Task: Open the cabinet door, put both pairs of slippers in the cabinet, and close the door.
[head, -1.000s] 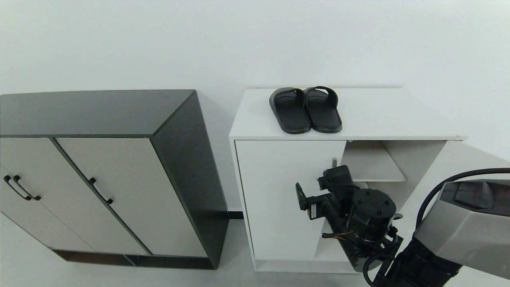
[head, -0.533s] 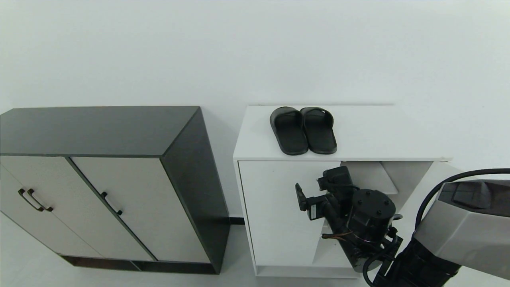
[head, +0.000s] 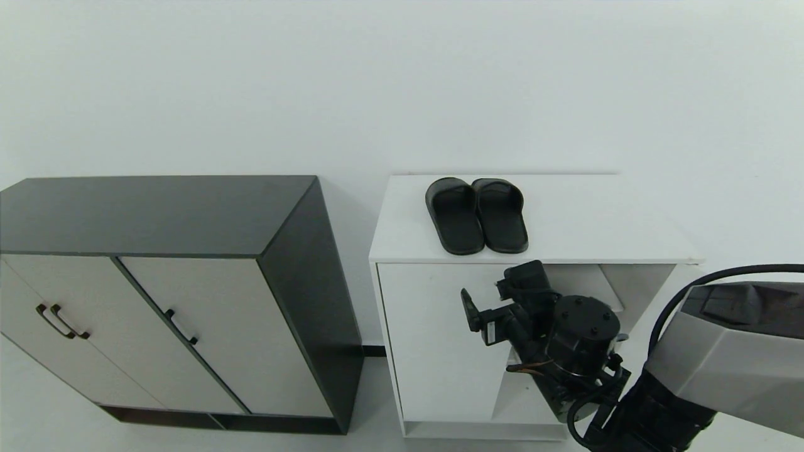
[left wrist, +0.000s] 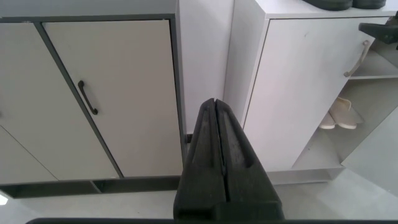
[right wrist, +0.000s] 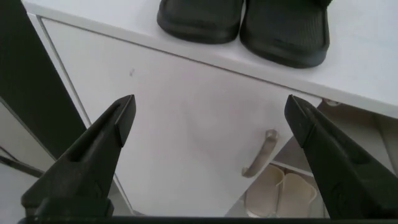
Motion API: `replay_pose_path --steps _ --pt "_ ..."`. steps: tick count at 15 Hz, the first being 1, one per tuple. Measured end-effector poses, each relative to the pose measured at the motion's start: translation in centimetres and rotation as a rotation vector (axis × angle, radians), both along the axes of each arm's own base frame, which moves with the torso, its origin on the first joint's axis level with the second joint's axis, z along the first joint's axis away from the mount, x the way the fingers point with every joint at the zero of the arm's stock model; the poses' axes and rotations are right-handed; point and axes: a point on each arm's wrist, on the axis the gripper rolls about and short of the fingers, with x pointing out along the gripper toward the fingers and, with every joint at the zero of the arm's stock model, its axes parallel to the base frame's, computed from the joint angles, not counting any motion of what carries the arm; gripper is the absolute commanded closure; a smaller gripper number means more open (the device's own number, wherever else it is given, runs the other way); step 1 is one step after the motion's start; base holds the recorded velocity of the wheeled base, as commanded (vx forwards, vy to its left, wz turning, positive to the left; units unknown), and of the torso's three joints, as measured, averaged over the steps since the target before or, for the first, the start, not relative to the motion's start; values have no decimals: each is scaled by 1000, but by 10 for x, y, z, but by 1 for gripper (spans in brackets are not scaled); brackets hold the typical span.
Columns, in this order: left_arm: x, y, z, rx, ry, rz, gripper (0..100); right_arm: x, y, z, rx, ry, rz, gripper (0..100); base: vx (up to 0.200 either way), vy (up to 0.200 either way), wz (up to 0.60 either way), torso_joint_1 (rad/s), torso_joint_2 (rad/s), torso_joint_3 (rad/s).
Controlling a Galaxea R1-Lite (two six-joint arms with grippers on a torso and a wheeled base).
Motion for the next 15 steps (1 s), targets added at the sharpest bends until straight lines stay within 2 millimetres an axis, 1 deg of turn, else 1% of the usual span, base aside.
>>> replay_pose_path --steps 3,5,8,11,13,15 --pt "0 0 0 0 0 -1 100 -2 4 10 -11 87 9 0 0 0 0 0 0 0" --pt "0 0 0 2 0 -1 100 -4 5 28 -3 147 -27 0 0 0 0 0 0 0" --pt "0 0 0 4 0 -1 100 -1 10 58 9 217 -76 0 0 0 0 0 0 0" --pt "0 0 0 4 0 -2 100 4 16 87 67 277 -102 0 0 0 0 0 0 0" --pt "0 0 0 4 0 -2 100 6 19 102 107 299 -122 0 0 0 0 0 0 0" --pt "0 0 0 4 0 -2 100 8 20 108 126 286 -121 0 200 0 0 2 0 7"
